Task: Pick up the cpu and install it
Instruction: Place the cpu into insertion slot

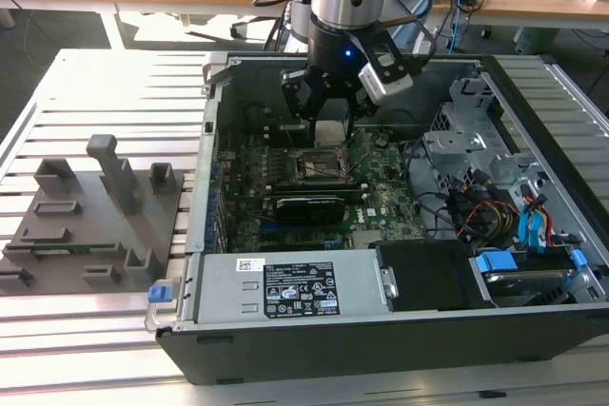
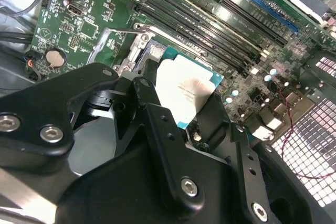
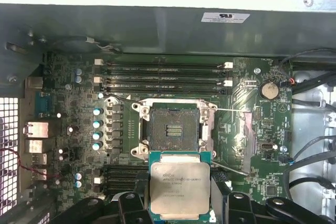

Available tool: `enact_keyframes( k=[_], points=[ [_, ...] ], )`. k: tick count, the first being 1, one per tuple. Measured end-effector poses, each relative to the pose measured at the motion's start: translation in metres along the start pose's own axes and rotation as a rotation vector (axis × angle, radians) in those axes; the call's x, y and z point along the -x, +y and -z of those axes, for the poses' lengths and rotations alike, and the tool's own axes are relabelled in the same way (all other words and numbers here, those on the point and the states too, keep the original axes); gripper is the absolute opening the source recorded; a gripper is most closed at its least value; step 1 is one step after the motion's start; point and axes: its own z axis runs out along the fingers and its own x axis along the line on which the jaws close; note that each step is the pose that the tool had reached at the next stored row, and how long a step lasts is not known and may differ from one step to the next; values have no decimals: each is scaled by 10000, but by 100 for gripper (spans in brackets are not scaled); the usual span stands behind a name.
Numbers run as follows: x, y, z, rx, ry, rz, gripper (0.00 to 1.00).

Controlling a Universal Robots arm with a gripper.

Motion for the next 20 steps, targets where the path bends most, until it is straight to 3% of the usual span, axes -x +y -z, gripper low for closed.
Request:
enact_keyframes(
  k=[2,4,20],
  points=[
    [0,0,0,-9,0,-159,55],
    [0,0,-1,-30,2,-830,55],
    [0,0,-2,-46,6,-2713,55]
  ],
)
